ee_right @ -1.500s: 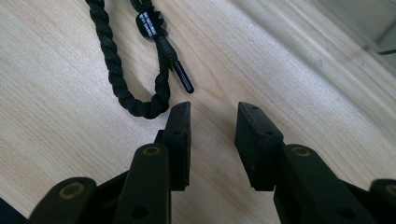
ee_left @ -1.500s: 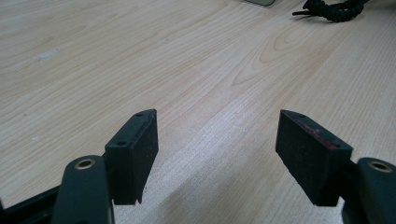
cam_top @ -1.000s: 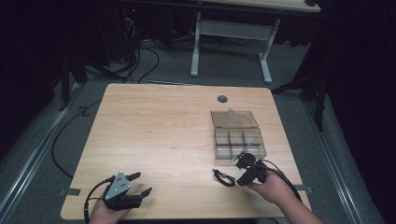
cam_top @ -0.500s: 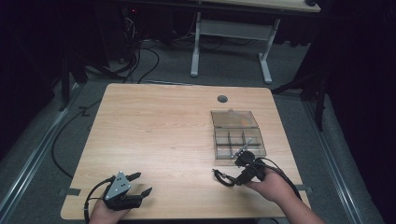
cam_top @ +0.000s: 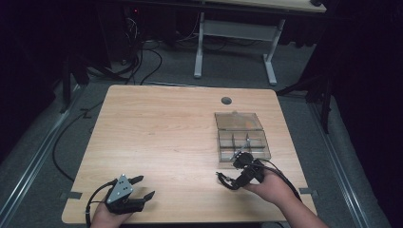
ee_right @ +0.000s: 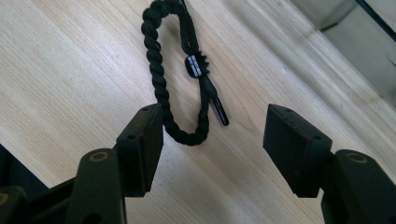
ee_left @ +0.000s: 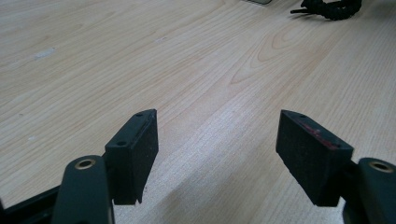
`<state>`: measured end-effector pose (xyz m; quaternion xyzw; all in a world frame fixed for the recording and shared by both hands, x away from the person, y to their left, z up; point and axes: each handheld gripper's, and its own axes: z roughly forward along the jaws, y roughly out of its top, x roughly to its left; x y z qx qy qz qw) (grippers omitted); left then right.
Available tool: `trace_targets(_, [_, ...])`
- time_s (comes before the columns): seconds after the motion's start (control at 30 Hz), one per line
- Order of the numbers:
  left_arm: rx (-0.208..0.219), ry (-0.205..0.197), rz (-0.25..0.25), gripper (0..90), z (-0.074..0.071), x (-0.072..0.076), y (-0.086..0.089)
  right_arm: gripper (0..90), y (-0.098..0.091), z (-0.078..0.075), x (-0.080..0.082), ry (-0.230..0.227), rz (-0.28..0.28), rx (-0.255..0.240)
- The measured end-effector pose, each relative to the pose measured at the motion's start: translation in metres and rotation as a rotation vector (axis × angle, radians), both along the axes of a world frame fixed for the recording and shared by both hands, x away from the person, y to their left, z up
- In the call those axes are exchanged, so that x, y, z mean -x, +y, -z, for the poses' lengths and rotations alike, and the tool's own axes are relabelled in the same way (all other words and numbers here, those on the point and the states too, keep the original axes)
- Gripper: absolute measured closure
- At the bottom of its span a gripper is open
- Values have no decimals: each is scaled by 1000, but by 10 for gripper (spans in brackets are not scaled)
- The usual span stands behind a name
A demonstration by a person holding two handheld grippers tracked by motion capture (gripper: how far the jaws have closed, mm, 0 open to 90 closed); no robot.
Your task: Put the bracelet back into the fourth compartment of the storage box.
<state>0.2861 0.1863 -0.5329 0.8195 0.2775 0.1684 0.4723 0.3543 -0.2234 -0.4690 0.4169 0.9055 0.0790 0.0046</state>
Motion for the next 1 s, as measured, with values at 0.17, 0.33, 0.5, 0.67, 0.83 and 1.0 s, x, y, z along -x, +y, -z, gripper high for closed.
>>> trace_targets(0.17, [-1, 1, 1, 302, 0, 0, 0, 362, 7, 3, -2, 1, -22, 6])
trace_targets(0.33, [0, 2, 1, 302, 0, 0, 0, 353, 13, 5, -3, 13, -19, 8])
trace_targets(0.5, [-2, 3, 3, 302, 0, 0, 0, 349, 20, 12, -7, 13, -65, 16])
trace_targets(0.67, [0, 3, 3, 302, 0, 0, 0, 348, 26, 16, -9, 14, -82, 26])
trace_targets(0.83, [0, 4, 4, 302, 0, 0, 0, 400, 31, 19, -10, 7, -97, 46])
trace_targets(1.0, [0, 5, 4, 301, 0, 0, 0, 471, 34, 22, -11, -1, -118, 69])
